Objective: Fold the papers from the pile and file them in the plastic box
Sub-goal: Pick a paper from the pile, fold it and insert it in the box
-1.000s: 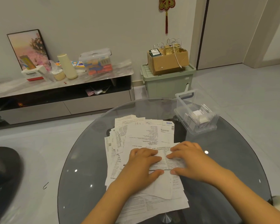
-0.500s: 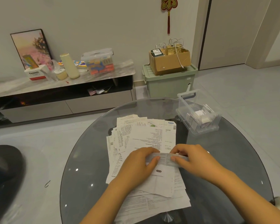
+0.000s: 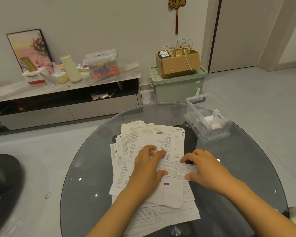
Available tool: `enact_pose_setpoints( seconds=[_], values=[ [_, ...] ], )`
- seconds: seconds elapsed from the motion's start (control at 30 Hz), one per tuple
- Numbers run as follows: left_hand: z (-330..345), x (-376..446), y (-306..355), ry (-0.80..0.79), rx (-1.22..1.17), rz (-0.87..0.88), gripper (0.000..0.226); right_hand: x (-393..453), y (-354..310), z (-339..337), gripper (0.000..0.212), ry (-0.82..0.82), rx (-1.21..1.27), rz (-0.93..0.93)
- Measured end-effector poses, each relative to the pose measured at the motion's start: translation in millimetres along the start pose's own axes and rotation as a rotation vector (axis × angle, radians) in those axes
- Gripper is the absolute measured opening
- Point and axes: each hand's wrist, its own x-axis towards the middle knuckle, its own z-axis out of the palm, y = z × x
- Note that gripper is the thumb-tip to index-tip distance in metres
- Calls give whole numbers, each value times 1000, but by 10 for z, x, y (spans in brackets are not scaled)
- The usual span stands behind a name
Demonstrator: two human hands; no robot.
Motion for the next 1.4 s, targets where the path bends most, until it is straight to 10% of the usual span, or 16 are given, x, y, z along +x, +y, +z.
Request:
enact_pose_setpoints(
  seconds=[0.2, 0.83, 1.2, 1.4],
  values=[
    [21, -70, 92, 24, 88, 178, 24, -59, -15, -66, 37, -123, 99, 26],
    [-88, -259, 105, -379, 34, 147, 81, -113, -88, -231, 29, -300, 673, 31],
    [-28, -120, 130, -74, -154, 69, 24, -18, -63, 3, 11, -46, 668, 58],
    [1, -86, 154, -52, -229, -20, 53, 68, -82, 188, 15, 124, 505, 100]
  ],
)
